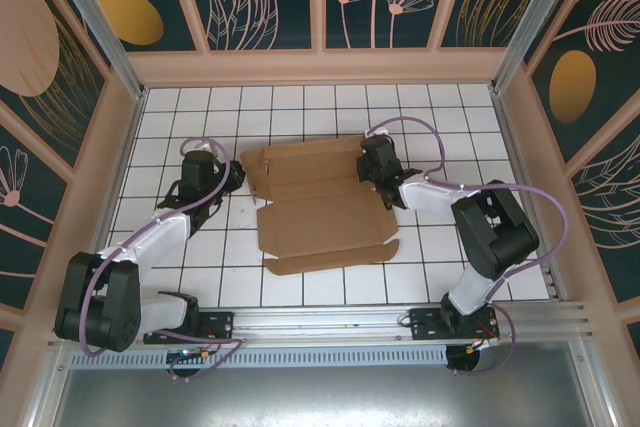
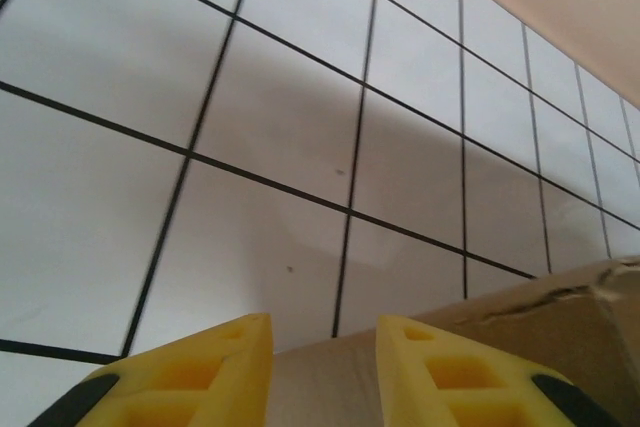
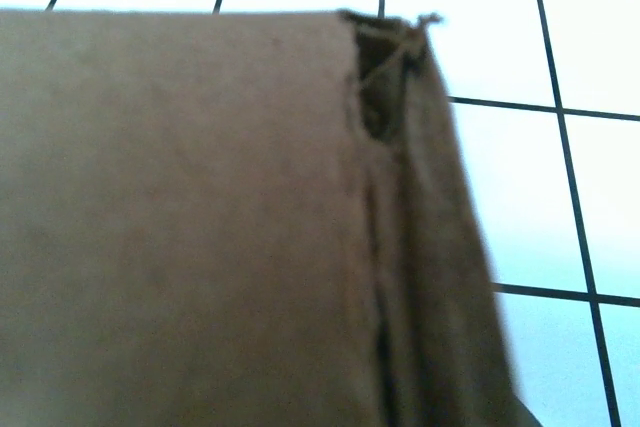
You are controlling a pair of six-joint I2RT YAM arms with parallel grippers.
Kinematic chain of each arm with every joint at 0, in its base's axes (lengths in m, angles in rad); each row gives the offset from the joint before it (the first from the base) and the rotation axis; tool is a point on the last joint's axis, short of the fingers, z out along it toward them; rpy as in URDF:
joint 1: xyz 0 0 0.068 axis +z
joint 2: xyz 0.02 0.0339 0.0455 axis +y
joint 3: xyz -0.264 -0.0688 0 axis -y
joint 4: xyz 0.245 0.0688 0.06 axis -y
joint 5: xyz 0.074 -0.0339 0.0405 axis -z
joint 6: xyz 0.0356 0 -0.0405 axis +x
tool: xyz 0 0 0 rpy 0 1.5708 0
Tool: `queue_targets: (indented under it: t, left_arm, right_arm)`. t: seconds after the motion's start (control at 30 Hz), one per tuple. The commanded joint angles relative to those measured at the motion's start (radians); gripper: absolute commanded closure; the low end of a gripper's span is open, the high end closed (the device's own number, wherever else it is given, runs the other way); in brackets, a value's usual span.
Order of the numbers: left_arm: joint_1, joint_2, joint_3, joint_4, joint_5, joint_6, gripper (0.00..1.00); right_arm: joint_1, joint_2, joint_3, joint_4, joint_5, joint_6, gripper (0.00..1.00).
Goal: Fold the paper box
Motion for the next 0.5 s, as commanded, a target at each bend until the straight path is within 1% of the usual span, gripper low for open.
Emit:
queue_targets:
  t: [0.0, 0.23, 0.33, 0.47]
  left_arm:
    - [-0.03, -0.006, -0.011, 0.048, 0.062, 0.053, 0.66]
    - [-0.074, 0.014, 0.003, 0.075, 0.078, 0.139, 0.63]
    - [-0.076, 0.016, -0.006, 0.104, 0.104, 0.195, 0.64]
    - [-0.08, 0.017, -0.004, 0.1, 0.139, 0.276, 0.67]
  right_arm:
    - [-0.003, 0.053, -0.004, -0.094, -0.068, 0.013, 1.0]
    - [-0.003, 0.056, -0.007, -0.097, -0.081, 0.02, 1.0]
    - [-0.003, 0.055, -0.016, -0.1, -0.079, 0.021, 1.0]
    - [-0.001, 0.04, -0.032, -0.094, -0.077, 0.015, 1.0]
